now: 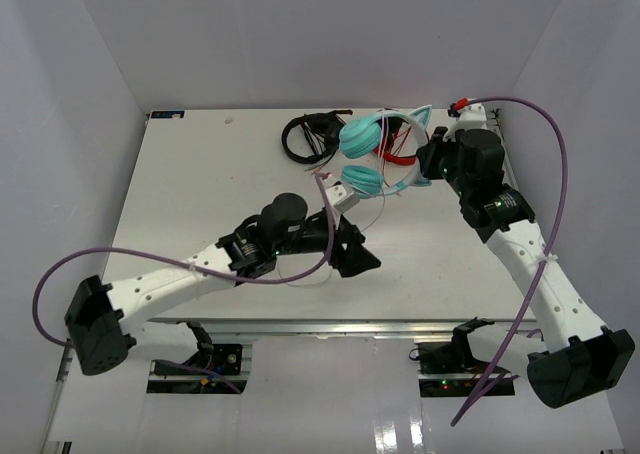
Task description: Wrap the headphones
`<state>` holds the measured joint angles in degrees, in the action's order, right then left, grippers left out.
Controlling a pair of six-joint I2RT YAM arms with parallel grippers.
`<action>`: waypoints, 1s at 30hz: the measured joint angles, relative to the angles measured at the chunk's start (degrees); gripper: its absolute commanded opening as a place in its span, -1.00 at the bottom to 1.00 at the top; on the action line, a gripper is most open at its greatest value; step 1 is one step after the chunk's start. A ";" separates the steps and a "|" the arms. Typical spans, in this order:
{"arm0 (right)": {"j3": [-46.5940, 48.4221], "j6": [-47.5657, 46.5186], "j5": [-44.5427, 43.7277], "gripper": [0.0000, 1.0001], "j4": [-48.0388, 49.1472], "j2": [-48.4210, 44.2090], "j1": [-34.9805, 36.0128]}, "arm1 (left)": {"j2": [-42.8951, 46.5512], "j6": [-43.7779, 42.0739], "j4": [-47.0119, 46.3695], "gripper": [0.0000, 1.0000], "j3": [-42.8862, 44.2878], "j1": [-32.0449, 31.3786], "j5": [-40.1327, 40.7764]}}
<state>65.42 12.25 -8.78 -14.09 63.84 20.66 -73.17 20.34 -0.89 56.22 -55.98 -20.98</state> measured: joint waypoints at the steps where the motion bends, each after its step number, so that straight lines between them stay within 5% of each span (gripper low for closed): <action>1: -0.04 0.66 1.57 -0.85 -0.40 -0.72 -0.82 | 3.30 -1.09 -0.93 0.89 -2.27 -0.78 0.04; 8: -0.42 4.32 10.39 -0.85 -0.96 -3.78 -4.39 | 22.06 -4.45 -7.87 0.94 -21.89 -1.50 3.25; 12: -0.59 5.31 14.28 -0.85 -1.36 -3.81 -4.88 | 24.60 -9.22 -11.15 0.96 -32.49 -1.49 6.65; 25: -1.48 6.63 21.43 -0.85 -2.73 -5.51 -7.21 | -4.47 -23.59 -22.67 0.90 -32.17 2.75 14.62; 30: -1.55 7.24 23.23 -0.85 -2.72 -5.78 -7.88 | -11.71 -25.78 -23.54 0.39 -27.76 2.80 16.40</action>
<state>63.87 19.48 14.45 -16.81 58.05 12.78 -84.88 -5.45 -24.43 28.47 -53.18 -4.57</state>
